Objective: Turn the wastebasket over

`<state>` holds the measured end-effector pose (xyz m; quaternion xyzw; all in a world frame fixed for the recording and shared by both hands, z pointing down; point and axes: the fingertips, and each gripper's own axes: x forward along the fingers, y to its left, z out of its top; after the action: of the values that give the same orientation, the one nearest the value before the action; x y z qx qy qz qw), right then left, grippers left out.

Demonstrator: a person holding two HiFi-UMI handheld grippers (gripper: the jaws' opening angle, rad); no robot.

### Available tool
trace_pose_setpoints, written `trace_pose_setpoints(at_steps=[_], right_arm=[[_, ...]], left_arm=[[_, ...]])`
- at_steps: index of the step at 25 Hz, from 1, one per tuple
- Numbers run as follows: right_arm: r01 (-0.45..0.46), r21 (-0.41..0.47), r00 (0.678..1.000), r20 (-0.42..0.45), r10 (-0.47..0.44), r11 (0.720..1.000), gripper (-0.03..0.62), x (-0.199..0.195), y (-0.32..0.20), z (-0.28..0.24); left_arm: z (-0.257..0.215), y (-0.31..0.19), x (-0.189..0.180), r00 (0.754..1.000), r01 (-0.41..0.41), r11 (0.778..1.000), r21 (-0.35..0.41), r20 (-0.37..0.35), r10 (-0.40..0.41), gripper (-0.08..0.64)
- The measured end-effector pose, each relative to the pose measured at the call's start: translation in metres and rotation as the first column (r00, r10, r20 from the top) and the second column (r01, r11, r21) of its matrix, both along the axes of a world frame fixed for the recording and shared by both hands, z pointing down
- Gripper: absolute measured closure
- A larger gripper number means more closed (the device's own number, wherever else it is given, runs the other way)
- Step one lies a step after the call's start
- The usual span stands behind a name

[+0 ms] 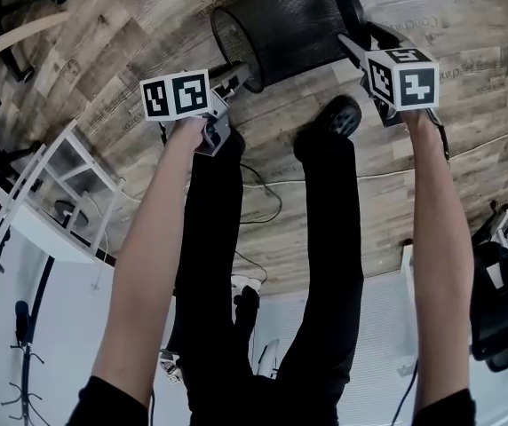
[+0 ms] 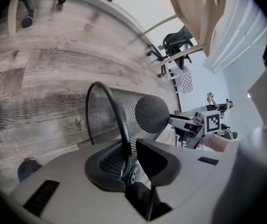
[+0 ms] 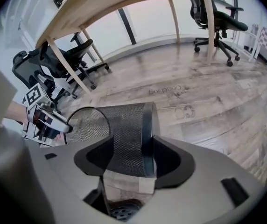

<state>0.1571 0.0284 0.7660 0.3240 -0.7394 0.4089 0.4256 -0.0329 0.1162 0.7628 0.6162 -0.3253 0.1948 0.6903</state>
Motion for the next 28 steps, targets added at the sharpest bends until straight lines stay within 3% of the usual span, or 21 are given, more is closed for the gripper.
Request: trace_pose_setpoints(at_steps=[12,23,28], right_arm=[[-0.012,0.118,0.999,0.041,0.007,0.993,0.35,0.011,-0.061,-0.054],[0.052,0.211,0.993,0.092,-0.073,0.976,0.36,-0.028,-0.078,-0.081],[0.067,0.261,0.992,0.081,-0.091,0.963,0.405,-0.042,-0.081,-0.089]], left_arm=[[0.006,-0.05,0.019,0.996,0.052,0.994,0.092,-0.079,-0.044,0.476],[0.03,-0.037,0.009,0.99,0.128,0.991,0.044,-0.067,-0.125,0.445],[0.036,-0.023,0.006,0.99,0.121,0.993,-0.007,-0.073,-0.121,0.433]])
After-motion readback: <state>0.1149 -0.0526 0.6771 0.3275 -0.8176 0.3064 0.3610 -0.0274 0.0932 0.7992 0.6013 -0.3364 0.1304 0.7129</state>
